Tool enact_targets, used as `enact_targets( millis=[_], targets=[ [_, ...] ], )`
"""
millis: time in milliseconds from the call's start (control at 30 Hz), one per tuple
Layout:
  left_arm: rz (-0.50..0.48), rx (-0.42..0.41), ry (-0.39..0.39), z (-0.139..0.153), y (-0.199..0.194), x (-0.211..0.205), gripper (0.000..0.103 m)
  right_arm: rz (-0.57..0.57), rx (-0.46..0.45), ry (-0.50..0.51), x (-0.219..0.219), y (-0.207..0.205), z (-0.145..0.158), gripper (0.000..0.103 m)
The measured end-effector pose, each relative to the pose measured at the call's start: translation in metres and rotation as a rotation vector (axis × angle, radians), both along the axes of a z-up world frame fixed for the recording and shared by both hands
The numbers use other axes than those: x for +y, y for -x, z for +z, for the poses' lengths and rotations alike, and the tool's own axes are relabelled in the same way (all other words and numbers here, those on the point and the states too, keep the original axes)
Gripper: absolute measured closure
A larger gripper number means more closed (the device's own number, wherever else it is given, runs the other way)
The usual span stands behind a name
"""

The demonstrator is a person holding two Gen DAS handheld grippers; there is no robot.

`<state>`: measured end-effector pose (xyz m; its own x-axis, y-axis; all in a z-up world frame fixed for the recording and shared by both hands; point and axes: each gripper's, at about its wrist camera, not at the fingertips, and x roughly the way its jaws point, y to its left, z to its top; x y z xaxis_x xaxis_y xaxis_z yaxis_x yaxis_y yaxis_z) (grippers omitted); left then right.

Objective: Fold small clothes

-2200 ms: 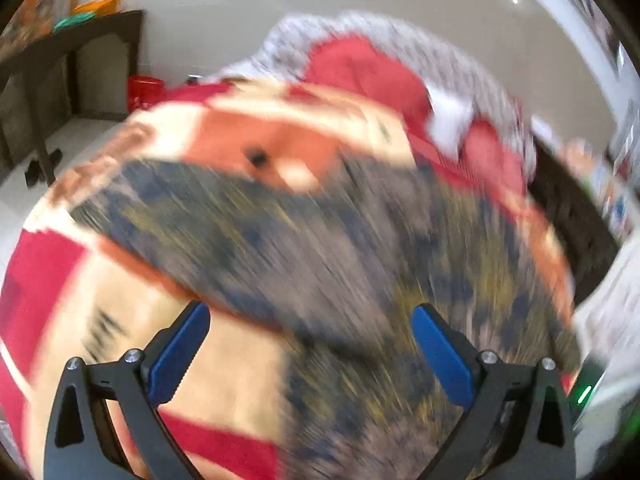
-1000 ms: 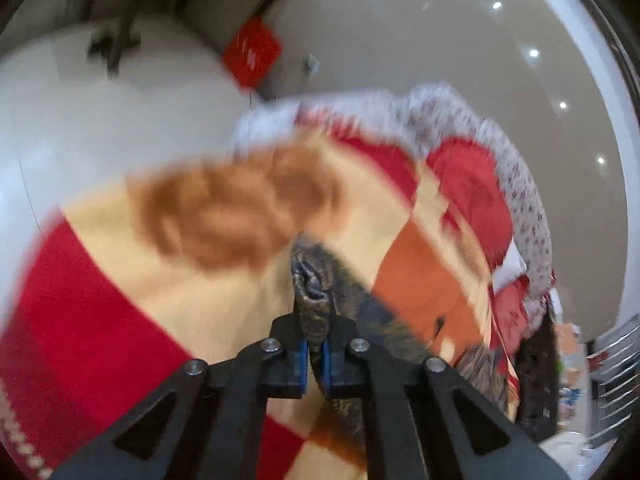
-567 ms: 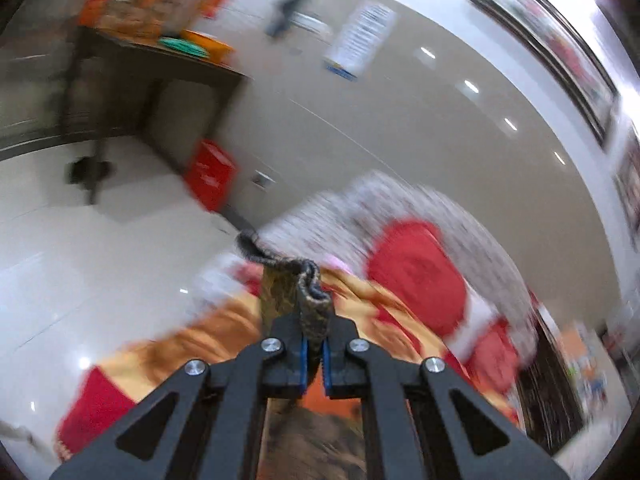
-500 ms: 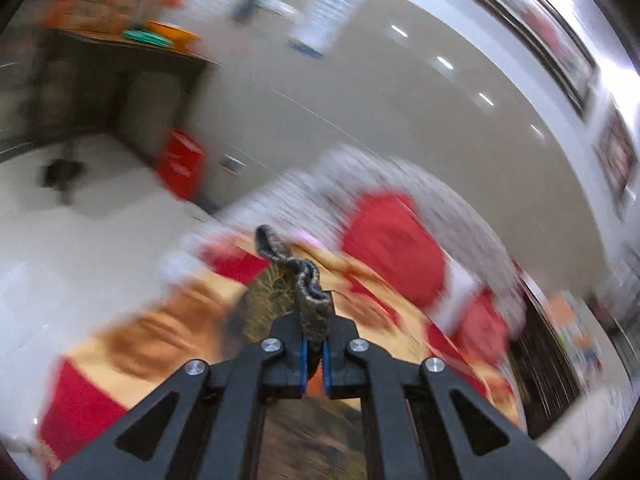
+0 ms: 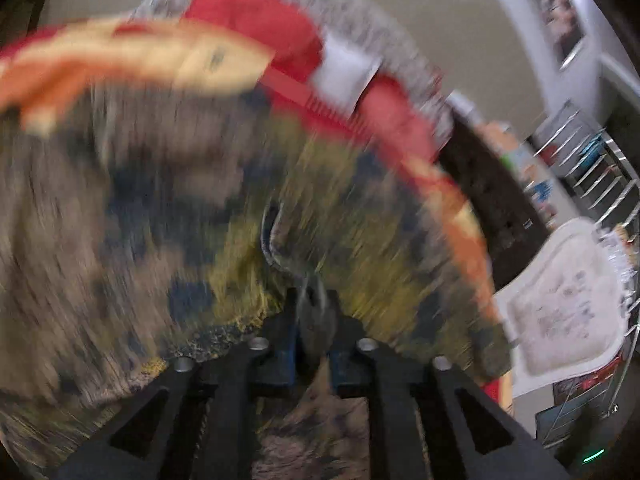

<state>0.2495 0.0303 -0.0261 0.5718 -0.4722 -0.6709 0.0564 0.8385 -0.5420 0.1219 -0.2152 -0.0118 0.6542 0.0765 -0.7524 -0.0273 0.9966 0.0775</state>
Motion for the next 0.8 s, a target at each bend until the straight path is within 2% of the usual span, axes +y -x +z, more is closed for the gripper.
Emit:
enact_targets(
  millis=[67, 100, 133, 167, 200, 233, 267, 300, 333, 367, 400, 467, 633, 767, 800],
  targets=[
    [-0.027, 0.038, 0.018, -0.011, 0.01, -0.004, 0.074, 0.038, -0.022, -0.029, -0.003, -0.006, 0.012, 0.017],
    [-0.034, 0.024, 0.026, -0.011, 0.015, -0.001, 0.071, 0.066, -0.037, -0.057, -0.003, -0.015, 0.021, 0.018],
    [-0.045, 0.006, 0.029, -0.007, 0.027, 0.001, 0.061, 0.087, -0.049, -0.08, -0.001, -0.023, 0.026, 0.018],
    [-0.041, -0.009, 0.015, -0.004, 0.037, 0.005, 0.052, 0.114, -0.057, -0.103, 0.003, -0.032, 0.029, 0.018],
    [-0.031, -0.023, -0.01, -0.004, 0.047, 0.009, 0.049, 0.161, -0.054, -0.14, 0.009, -0.045, 0.03, 0.02],
    [-0.004, -0.04, -0.07, -0.004, 0.06, 0.017, 0.045, 0.209, -0.045, -0.171, 0.018, -0.057, 0.029, 0.022],
    [0.022, -0.051, -0.116, -0.004, 0.072, 0.023, 0.044, 0.271, -0.028, -0.203, 0.032, -0.071, 0.025, 0.028],
    [0.052, -0.058, -0.162, -0.005, 0.083, 0.034, 0.044, 0.312, -0.007, -0.217, 0.043, -0.081, 0.02, 0.039],
    [0.087, -0.055, -0.208, -0.015, 0.094, 0.045, 0.044, 0.354, 0.02, -0.218, 0.059, -0.096, 0.012, 0.046],
    [0.103, -0.056, -0.214, -0.022, 0.103, 0.05, 0.047, 0.387, 0.039, -0.218, 0.07, -0.107, 0.004, 0.054],
    [0.117, -0.081, -0.187, -0.025, 0.114, 0.054, 0.047, 0.405, 0.056, -0.206, 0.08, -0.118, -0.004, 0.06],
    [0.164, -0.095, -0.205, -0.027, 0.12, 0.055, 0.046, 0.397, 0.042, -0.184, 0.086, -0.13, -0.017, 0.064],
    [0.187, -0.068, -0.323, -0.03, 0.108, 0.044, 0.045, 0.502, 0.056, -0.384, 0.089, -0.145, -0.022, 0.065],
    [0.199, -0.068, -0.29, -0.027, 0.114, 0.054, 0.045, 0.497, 0.08, -0.461, 0.088, -0.153, -0.028, 0.067],
    [0.202, -0.068, -0.285, -0.027, 0.113, 0.054, 0.045, 0.471, 0.092, -0.458, 0.087, -0.156, -0.031, 0.076]
  ],
)
